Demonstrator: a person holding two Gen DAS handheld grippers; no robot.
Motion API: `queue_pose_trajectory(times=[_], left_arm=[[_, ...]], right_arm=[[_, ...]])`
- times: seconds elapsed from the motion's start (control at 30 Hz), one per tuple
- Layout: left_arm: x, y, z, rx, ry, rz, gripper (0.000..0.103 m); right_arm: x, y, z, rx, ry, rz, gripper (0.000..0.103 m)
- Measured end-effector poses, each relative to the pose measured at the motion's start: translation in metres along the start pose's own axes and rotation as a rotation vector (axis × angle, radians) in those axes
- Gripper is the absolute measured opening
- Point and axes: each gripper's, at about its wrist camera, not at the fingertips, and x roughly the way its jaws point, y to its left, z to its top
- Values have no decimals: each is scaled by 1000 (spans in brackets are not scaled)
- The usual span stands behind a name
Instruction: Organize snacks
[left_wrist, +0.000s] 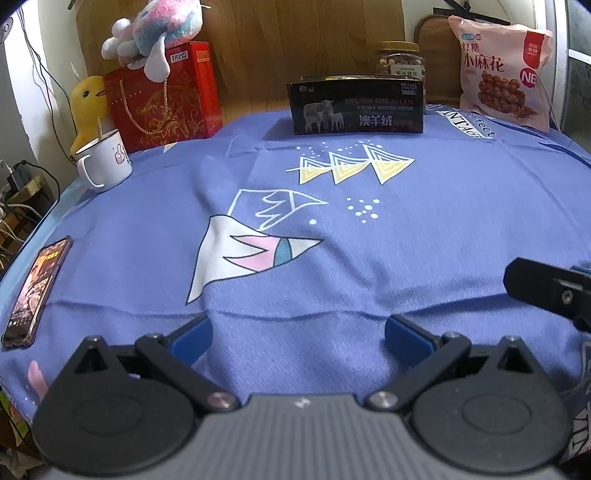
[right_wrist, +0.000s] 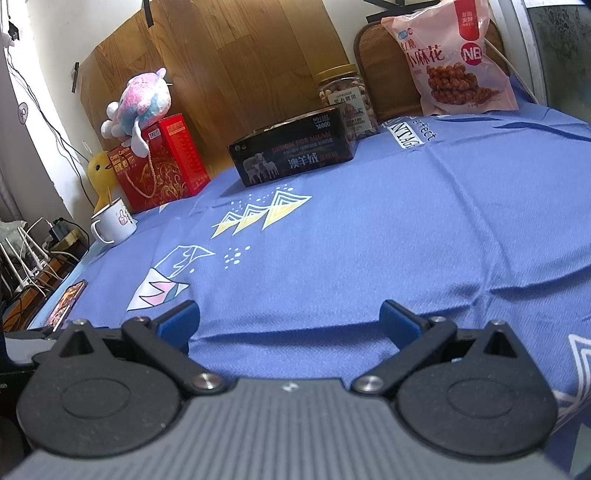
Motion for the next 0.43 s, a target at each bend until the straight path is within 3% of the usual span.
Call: queue_pose_trajectory(times=[0.43], left_arm=[[0, 0, 0, 0, 3, -18, 103]], right_arm=[[1, 0, -1, 1, 2, 0, 103]])
